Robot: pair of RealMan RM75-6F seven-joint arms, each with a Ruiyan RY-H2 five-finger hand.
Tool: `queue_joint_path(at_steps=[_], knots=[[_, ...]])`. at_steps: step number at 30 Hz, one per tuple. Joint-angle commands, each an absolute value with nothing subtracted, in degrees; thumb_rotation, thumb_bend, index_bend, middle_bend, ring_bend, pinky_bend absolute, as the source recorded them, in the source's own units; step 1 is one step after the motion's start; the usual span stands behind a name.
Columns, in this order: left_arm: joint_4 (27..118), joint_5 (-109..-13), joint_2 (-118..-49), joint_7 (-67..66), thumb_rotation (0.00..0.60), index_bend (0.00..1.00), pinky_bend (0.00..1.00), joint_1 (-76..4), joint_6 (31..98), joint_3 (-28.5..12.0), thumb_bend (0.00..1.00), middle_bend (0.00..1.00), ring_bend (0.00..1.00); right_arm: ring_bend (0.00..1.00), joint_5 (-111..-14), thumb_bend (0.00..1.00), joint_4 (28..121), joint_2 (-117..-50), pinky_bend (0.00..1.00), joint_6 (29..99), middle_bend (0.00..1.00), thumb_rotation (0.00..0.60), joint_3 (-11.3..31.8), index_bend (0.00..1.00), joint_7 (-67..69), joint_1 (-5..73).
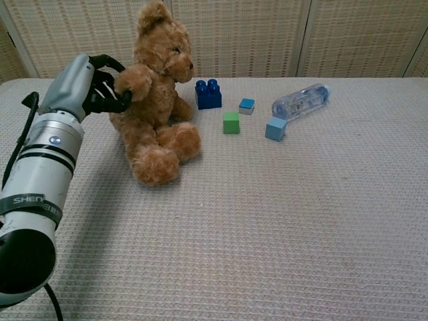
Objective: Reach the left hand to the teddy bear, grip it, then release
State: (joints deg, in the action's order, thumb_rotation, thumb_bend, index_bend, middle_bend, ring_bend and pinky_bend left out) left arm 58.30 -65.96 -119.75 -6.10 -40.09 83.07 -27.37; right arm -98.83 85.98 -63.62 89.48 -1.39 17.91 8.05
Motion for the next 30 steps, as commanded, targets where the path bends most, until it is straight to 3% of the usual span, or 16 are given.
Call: queue_joint_path(at_steps=[1,7,15,19,23,26,30], knots=[[58.7,-65.4,-119.7,-6.4,0.6,0.48,0.44,-39.9,81.9,-27.2,0.43,0.59,0.49,0.0,-98.8,0.16,86.0,-63.6,0.22,89.4,0.1,0.6,-1.4,0.0,17.9,8.1],[58.8,-65.3,-119.5,-6.8,0.6,0.51,0.44,-39.6,81.8,-27.2,0.43,0.61,0.5,0.0,-98.8,0.16,86.0,-63.6,0.22,89.2,0.1,0.6,-1.5,0.0,17.8,8.1],[63.0,-70.5,-115.7,-2.9,0.6,0.28,0.43,-37.6,85.4,-25.1,0.42,0.4,0.39,0.0,-98.8,0.16,86.0,-63.7,0.22,89.0,0.1,0.6,-1.5,0.0,17.5,8.2],[69.0,-75.7,-107.3,-3.7,0.6,0.16,0.4,-33.9,84.9,-18.4,0.42,0.26,0.27,0.0,-98.7,0.16,86.1,-63.7,0.22,88.9,0.1,0.6,-1.5,0.0,17.5,8.2],[77.8,-78.6,-95.6,-7.2,0.6,0.02,0.37,-29.3,82.0,-11.0,0.41,0.06,0.06,0.0,-98.5,0.16,86.1,-64.0,0.22,88.7,0.1,0.6,-1.3,0.0,17.1,8.3],[83.2,-81.0,-86.6,-9.9,0.6,0.0,0.36,-26.8,79.8,-5.6,0.42,0.01,0.02,0.0,-98.3,0.16,86.2,-64.1,0.22,87.9,0.1,0.6,-1.5,0.0,16.4,8.5],[82.6,-86.7,-79.8,-13.8,0.6,0.0,0.34,-24.4,80.3,0.4,0.41,0.01,0.02,0.0,-98.1,0.16,86.6,-64.1,0.22,87.4,0.1,0.6,-1.6,0.0,15.4,8.5]])
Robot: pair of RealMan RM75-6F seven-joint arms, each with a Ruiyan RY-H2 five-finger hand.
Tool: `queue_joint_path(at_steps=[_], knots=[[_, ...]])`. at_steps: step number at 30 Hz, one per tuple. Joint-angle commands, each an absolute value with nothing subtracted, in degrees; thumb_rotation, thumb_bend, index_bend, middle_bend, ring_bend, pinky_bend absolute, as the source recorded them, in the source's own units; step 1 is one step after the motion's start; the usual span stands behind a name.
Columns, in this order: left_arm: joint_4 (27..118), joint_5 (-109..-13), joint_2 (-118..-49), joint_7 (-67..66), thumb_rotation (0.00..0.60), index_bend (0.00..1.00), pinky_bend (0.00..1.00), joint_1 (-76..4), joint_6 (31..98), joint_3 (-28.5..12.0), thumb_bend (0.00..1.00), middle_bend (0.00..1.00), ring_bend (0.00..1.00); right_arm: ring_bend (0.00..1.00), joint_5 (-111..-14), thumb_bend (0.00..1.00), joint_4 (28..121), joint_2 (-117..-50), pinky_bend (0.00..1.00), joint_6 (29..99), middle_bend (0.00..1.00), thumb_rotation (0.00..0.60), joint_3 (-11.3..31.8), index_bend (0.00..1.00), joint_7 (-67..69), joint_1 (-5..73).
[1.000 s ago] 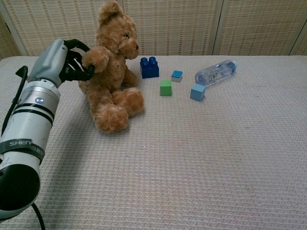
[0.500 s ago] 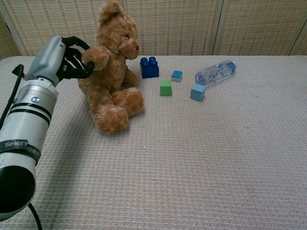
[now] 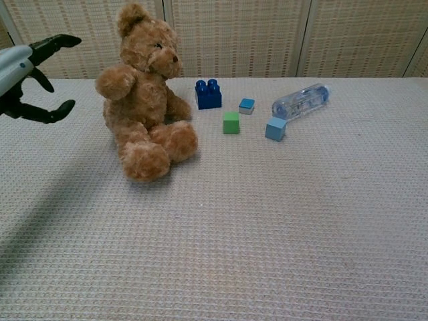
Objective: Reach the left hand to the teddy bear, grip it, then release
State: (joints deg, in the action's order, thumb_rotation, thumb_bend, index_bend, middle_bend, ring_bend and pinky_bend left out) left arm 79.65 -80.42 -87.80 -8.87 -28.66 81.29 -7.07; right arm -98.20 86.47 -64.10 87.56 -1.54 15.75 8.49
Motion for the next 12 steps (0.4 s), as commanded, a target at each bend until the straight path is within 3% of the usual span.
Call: queue_joint_path(at_steps=[1,5,12], knots=[[81.6,-88.4,-79.3,-14.2,0.6,0.0,0.34,-23.5,81.6,1.6,0.41,0.01,0.02,0.0,-98.1,0.16,86.7,-64.2,0.22,87.4,0.1,0.6,-1.5,0.0,15.2,8.5],[79.0,-93.1,-78.1,-11.0,0.6,0.0,0.33,-20.9,85.0,4.8,0.41,0.02,0.02,0.0,-97.4,0.16,86.7,-64.6,0.22,87.2,0.1,0.6,-1.2,0.0,14.5,8.5],[77.1,-95.5,-77.6,-6.9,0.6,0.05,0.33,-18.0,87.5,6.4,0.41,0.07,0.08,0.0,-96.8,0.16,86.6,-65.4,0.21,86.4,0.1,0.6,-1.0,0.0,12.5,8.6]])
